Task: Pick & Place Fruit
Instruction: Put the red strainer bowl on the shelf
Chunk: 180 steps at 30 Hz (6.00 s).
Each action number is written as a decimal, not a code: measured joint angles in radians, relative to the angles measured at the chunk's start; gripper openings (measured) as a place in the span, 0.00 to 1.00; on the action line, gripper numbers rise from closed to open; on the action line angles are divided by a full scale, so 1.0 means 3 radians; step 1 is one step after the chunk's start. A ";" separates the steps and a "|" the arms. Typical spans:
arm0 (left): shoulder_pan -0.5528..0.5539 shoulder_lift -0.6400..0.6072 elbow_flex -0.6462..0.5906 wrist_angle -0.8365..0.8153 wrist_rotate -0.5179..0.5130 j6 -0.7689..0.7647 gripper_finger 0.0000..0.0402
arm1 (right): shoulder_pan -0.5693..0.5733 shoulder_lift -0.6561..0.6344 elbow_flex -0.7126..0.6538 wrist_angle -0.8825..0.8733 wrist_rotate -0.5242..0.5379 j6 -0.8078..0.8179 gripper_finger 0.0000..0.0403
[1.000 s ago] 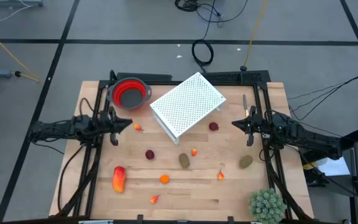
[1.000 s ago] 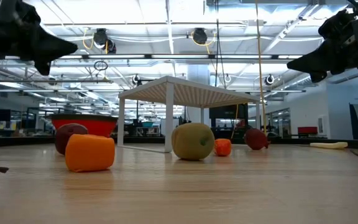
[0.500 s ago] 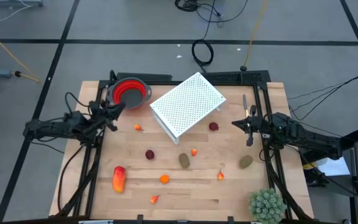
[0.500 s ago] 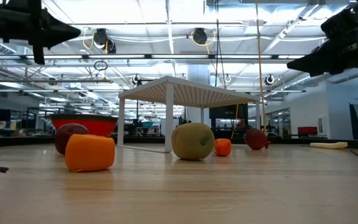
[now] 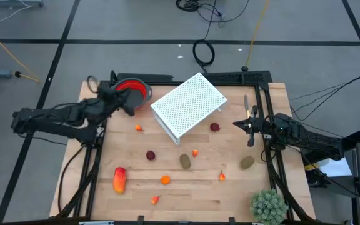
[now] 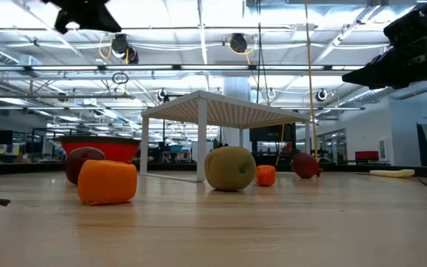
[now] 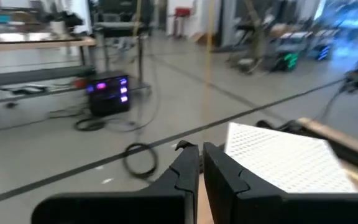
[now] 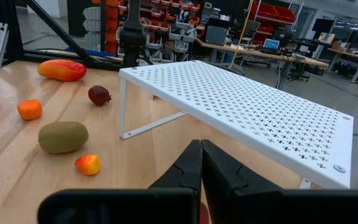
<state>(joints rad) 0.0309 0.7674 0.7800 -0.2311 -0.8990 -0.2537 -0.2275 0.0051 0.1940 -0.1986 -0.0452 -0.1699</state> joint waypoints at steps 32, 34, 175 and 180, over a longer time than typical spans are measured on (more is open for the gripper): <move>0.2582 0.1553 0.1271 -0.2732 0.2114 -0.0925 0.05 | 0.0001 0.0000 0.0000 0.0002 0.0003 -0.0036 0.00; 0.2699 0.1627 0.1271 -0.2732 0.2176 -0.0822 0.05 | 0.0001 0.0000 0.0000 0.0001 0.0001 -0.0036 0.00; 0.3705 0.2935 0.1266 -0.2051 0.2788 0.0280 0.03 | 0.0000 0.0000 0.0000 -0.0001 -0.0025 0.0567 0.00; 0.3699 0.2670 0.1264 -0.2021 0.2788 0.0156 0.02 | 0.0000 -0.0001 0.0000 -0.0001 -0.0026 0.0567 0.00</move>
<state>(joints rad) 1.1406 1.5684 1.1591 -0.8374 -0.0626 -0.2069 -0.2273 0.0049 0.1940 -0.1989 -0.0531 0.0002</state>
